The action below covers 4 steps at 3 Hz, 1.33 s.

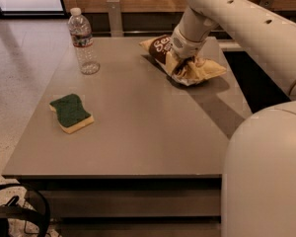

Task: Move brown chip bag near sponge

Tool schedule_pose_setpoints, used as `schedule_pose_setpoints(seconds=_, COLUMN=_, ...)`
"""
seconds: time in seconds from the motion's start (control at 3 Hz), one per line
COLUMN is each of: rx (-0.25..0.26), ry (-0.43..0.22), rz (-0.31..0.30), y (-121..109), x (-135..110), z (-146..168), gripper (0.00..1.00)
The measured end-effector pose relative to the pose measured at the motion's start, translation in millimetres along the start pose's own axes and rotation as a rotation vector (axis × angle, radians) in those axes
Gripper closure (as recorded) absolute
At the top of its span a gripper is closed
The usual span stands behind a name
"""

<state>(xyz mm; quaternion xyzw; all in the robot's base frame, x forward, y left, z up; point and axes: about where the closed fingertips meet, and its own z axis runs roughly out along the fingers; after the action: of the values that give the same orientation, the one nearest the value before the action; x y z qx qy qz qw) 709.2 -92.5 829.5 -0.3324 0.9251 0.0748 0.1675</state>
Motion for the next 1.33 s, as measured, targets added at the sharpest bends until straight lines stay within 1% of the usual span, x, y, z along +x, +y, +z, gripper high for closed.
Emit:
schedule_pose_setpoints(seconds=0.67, rx=0.000, ry=0.000, rz=0.000, y=0, x=0, z=-1, gripper=1.00)
schedule_pose_setpoints(seconds=1.0, rx=-0.004, ry=-0.064, rz=-0.028, y=-2, x=11, z=-40, gripper=1.00)
schedule_pose_setpoints(seconds=1.33, rx=0.014, ry=-0.157, rz=-0.063, y=-3, x=27, z=-99, gripper=1.00)
